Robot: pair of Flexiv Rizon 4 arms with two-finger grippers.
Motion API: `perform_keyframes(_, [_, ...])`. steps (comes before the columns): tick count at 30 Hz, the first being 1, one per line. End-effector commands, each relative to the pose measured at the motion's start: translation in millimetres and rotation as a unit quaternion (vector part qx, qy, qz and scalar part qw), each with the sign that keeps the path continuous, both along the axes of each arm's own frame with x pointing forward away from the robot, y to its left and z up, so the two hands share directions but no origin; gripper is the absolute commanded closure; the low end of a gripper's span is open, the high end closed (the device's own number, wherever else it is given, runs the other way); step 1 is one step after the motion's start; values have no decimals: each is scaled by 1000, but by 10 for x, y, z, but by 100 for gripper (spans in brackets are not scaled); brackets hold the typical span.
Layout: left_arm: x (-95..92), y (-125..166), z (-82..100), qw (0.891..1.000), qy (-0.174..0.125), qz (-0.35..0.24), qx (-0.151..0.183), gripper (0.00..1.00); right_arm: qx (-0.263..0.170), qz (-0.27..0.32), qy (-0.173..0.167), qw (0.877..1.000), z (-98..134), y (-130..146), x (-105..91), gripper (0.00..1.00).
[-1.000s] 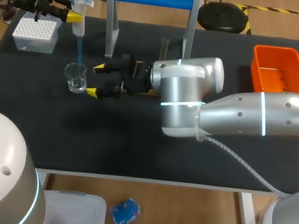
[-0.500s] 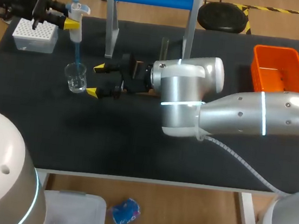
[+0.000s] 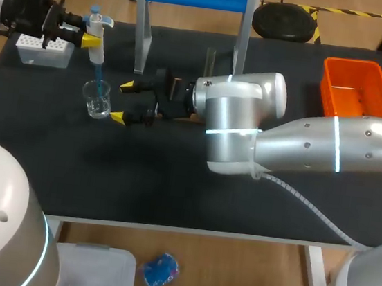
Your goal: Invert the test tube, pick up the pipette, mount the tip to pipette, aspirate from beaker and dispense into the tube, eject the tip, return the pipette, and cap with the stopper.
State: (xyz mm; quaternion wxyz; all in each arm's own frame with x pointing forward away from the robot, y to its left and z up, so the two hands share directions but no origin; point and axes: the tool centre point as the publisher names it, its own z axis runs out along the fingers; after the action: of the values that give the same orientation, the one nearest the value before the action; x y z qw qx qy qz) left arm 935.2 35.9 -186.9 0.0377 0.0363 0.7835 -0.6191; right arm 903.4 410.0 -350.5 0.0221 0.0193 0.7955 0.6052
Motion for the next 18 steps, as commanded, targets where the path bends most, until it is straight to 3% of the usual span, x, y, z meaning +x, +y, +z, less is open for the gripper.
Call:
perform_keyframes(1, [54,2,-57,1000,4,-4,-2,100,1,-1,-1,1000,-11,9,1,0])
perform_keyframes(18, [113,50,-213,1000,28,9,-8,100,1,-1,-1,1000,-11,9,1,0])
